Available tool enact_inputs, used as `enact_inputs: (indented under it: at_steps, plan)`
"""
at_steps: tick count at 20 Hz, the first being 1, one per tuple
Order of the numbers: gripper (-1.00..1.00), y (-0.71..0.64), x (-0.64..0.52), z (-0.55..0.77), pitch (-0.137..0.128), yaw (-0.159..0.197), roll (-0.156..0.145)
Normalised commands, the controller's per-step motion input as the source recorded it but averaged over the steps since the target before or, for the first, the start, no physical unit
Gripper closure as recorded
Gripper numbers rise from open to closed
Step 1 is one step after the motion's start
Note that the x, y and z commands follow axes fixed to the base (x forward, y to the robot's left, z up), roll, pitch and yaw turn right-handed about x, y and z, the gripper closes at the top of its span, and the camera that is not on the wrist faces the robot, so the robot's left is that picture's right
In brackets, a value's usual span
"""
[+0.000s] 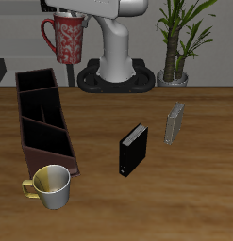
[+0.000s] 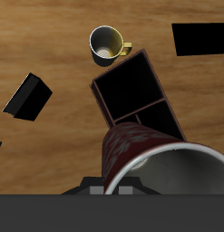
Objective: Place the red mug into the right desk caddy's right compartment
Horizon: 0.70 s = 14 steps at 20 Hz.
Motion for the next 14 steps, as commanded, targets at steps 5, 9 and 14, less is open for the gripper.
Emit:
enact_inputs:
  at_steps: [5, 9, 14]
  plan:
    - [1.0, -0.45, -0.16, -0.13, 0.014, -0.03, -0.064]
    - [1.0, -0.48, -0.23, -0.1, 0.003, -0.073, -0.077]
    - [1.0, -0.3, -0.24, 0.01, -0.002, -0.072, -0.082]
